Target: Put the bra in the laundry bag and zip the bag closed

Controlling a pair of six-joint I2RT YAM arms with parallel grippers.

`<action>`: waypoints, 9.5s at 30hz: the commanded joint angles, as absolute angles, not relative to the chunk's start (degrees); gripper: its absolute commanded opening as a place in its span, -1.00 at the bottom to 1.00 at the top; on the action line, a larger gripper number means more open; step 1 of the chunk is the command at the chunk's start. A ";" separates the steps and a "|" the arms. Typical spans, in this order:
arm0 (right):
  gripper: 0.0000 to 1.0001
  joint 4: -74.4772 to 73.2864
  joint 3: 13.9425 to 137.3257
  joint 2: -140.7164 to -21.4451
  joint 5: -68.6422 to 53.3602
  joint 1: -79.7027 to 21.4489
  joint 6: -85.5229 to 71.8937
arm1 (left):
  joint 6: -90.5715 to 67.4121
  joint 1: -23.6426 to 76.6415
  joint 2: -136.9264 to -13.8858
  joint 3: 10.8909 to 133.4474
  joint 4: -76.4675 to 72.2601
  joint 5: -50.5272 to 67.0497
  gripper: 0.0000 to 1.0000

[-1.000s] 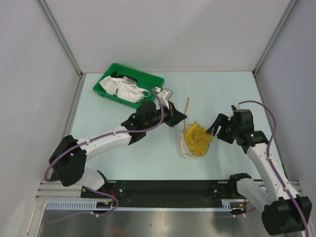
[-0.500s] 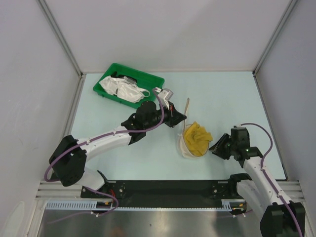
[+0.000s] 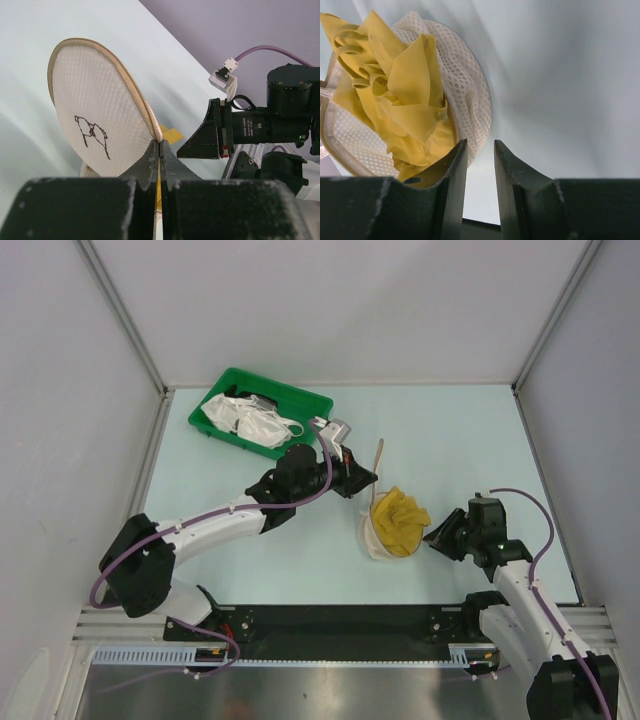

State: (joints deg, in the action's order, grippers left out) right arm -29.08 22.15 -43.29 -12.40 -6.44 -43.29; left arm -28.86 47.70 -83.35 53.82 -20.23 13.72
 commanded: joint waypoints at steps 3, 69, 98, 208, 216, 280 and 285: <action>-0.36 -28.66 24.61 -42.63 -11.42 -6.77 -42.63 | -27.69 47.55 -81.91 56.34 -21.45 13.89 -1.00; -1.00 -43.50 47.55 -45.26 -3.51 -9.75 -32.70 | -26.27 40.52 -72.95 57.31 -12.38 12.31 -1.00; -1.00 -44.46 57.51 -55.37 5.17 -18.79 -27.95 | -30.59 40.43 -72.70 55.36 -14.42 15.92 -1.00; -0.86 -18.71 74.44 -104.42 -47.47 -9.75 -16.69 | -35.76 37.00 -94.93 47.74 -14.84 30.59 -0.92; 0.34 -23.89 62.51 -84.31 -23.84 -11.69 -27.41 | -53.93 36.91 -82.90 35.53 -21.79 23.75 -1.00; -1.00 15.47 18.46 -50.63 -3.25 -41.48 -101.07 | -35.07 69.79 -64.32 36.30 -3.16 -27.68 -0.06; -1.00 15.56 18.63 -50.62 -2.99 -42.01 -101.60 | -34.10 69.79 -68.46 40.25 -1.85 -28.92 -0.06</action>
State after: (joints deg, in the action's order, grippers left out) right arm 15.25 16.23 -51.31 -4.80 -41.39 -99.90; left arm -35.90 69.54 -66.13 35.09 -1.10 -26.28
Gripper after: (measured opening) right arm 0.078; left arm 0.469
